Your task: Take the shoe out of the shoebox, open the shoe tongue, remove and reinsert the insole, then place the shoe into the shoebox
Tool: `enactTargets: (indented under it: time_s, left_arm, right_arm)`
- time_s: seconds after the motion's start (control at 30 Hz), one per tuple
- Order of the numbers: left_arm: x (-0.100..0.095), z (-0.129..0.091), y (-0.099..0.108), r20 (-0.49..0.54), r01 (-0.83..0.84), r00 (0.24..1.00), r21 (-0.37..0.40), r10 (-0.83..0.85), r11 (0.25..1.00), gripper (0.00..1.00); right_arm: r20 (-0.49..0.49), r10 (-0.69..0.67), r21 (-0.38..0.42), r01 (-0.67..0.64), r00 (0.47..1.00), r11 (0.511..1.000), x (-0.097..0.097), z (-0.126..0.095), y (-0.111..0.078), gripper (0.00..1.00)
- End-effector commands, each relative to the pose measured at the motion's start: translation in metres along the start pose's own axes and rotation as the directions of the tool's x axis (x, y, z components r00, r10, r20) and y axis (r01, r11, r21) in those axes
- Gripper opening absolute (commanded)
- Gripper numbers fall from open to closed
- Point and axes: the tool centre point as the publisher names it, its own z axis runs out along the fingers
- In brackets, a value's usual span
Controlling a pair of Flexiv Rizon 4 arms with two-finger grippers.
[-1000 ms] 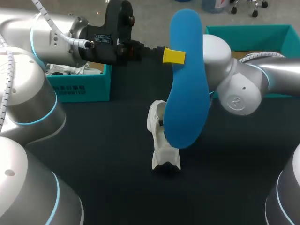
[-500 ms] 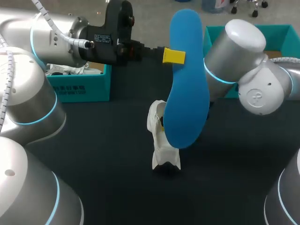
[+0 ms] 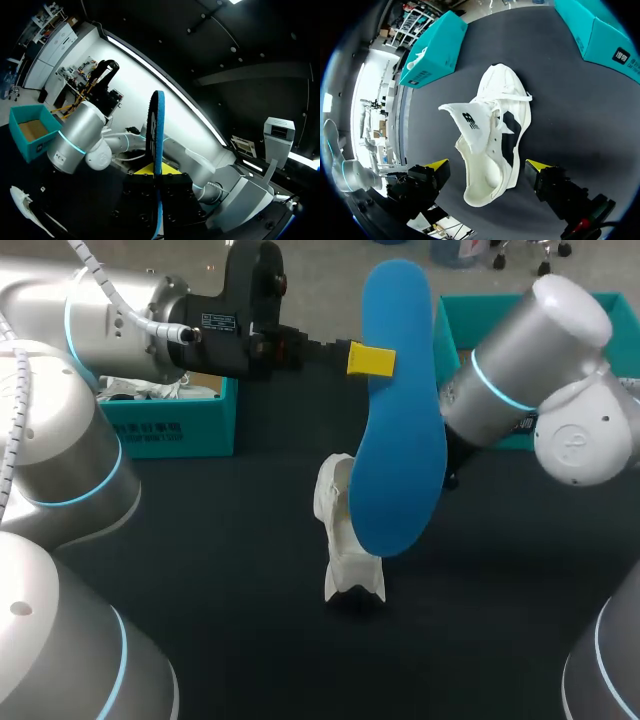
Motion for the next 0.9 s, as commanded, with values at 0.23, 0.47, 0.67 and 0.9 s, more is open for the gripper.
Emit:
enactTargets:
  time_s: [0.23, 0.47, 0.67, 0.9]
  left_arm:
    - [-0.001, 0.002, 0.000, 0.000, 0.000, 1.000, 0.001, 0.000, 1.000, 0.00]
    - [-0.001, 0.002, 0.000, 0.000, 0.000, 1.000, 0.001, 0.000, 1.000, 0.00]
    - [-0.001, 0.002, 0.000, 0.000, 0.000, 1.000, 0.001, 0.000, 1.000, 0.00]
    - [-0.001, 0.002, 0.000, 0.000, 0.000, 1.000, 0.001, 0.000, 1.000, 0.00]
  right_arm:
    - [-0.380, 0.042, -0.031, -0.058, 0.924, 0.998, 0.001, -0.070, 0.024, 1.00]
    - [-0.532, 0.062, -0.031, -0.092, 0.845, 0.995, 0.011, -0.108, 0.036, 1.00]
    - [-0.603, 0.081, -0.026, -0.121, 0.794, 0.992, 0.017, -0.134, 0.044, 1.00]
    - [-0.591, 0.086, -0.067, -0.156, 0.802, 0.986, 0.019, -0.144, 0.048, 1.00]
